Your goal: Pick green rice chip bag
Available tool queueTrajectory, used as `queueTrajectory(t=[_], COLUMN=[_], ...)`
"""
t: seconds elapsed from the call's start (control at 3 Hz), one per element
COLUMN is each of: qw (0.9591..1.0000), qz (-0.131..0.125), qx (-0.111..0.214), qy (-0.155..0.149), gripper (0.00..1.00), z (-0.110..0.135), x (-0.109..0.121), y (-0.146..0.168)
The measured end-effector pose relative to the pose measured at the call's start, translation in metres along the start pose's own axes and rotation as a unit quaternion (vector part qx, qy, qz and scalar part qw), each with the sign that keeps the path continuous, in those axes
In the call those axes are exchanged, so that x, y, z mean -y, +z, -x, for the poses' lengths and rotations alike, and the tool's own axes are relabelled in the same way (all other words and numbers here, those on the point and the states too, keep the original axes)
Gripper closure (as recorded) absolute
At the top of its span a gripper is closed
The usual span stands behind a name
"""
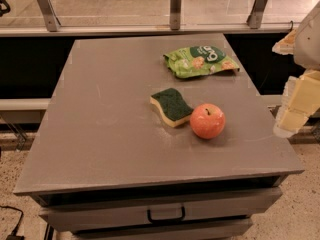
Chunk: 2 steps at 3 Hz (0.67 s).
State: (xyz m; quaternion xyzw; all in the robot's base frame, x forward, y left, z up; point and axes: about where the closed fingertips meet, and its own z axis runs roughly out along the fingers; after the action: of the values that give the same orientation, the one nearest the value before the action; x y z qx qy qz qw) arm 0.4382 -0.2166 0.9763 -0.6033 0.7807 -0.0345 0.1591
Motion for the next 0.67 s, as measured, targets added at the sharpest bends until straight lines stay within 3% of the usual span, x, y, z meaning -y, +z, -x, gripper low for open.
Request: queueTrajectory(t=[0.33,0.67], qw=[1.0,0.9998], qz=[0.0,-0.004], qx=[0.0,0.02], qy=[0.0,-0.001], gripper=[0.0,0.0], z=[0.0,0.021], x=[0.0,0.032], y=[0.0,0.005])
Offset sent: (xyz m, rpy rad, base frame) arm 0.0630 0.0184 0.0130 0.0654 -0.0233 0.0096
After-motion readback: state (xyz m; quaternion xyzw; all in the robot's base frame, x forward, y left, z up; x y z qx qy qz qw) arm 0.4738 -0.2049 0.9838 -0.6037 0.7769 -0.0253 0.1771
